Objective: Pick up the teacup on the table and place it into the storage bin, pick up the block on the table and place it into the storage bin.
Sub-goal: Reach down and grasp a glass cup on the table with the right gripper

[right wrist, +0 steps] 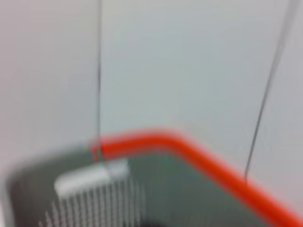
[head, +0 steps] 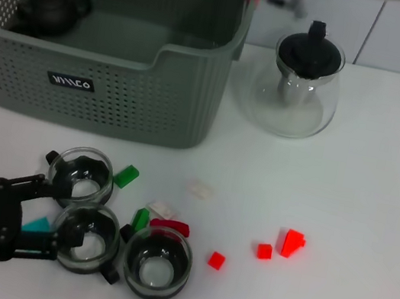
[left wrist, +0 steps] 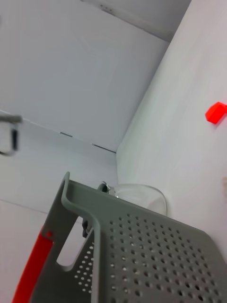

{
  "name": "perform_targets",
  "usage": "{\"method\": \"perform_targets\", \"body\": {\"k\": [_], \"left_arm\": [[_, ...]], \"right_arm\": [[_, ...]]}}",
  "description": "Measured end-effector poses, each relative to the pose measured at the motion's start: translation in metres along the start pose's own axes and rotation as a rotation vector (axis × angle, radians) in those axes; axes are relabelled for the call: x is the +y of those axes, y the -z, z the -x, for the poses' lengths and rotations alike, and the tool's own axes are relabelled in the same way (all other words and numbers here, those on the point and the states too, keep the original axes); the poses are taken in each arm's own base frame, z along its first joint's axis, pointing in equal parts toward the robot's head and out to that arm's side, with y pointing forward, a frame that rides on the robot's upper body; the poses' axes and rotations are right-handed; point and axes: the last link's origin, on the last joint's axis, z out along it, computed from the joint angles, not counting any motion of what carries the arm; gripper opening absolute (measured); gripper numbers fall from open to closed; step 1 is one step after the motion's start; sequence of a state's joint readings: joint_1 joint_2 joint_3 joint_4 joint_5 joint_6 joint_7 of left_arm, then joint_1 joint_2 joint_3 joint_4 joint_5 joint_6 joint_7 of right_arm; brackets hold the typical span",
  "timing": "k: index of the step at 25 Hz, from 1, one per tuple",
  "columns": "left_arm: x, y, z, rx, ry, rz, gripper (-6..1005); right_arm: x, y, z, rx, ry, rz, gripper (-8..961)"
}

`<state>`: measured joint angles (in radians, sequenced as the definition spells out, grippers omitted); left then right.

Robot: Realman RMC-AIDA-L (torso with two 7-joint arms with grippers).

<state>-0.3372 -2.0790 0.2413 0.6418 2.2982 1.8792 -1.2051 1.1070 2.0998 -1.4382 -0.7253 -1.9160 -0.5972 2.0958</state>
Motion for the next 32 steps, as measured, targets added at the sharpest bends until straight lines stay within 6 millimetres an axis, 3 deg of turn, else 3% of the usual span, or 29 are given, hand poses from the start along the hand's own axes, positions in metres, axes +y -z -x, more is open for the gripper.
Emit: {"method": "perform_targets", "body": {"k": [3,7,11,14,17,21,32], "left_arm": [[0.001,0.003,0.002,0.002,0.001,-0.007,904],[0.003,0.008,0.002,0.0,-0.012,-0.002,904],[0.008,0.015,-0.005,0.006,-0.045,0.035,904],[0.012,0.025,-0.014,0.044,-0.113,0.054,904],[0.009,0.03,-0.02,0.069,-0.155,0.038,905],[0.008,0.03,-0.022,0.072,-0.161,0.03,905],[0.007,0.038,-0.014,0.104,-0.131,-0.046,904]], "right_arm": [[0.002,0.039,0.019,-0.182,-0.02,0.069,520],[0.018,0.094,0.018,-0.303,0.053,0.264,567],[0.036,0.134,-0.011,-0.168,0.178,0.465,567],[0.045,0.147,-0.038,0.059,0.222,0.551,568],[0.048,0.146,-0.049,0.17,0.216,0.56,568],[0.065,0.126,-0.065,0.414,0.266,0.574,568],[0.111,0.095,-0.085,0.581,0.477,0.686,566]]}}
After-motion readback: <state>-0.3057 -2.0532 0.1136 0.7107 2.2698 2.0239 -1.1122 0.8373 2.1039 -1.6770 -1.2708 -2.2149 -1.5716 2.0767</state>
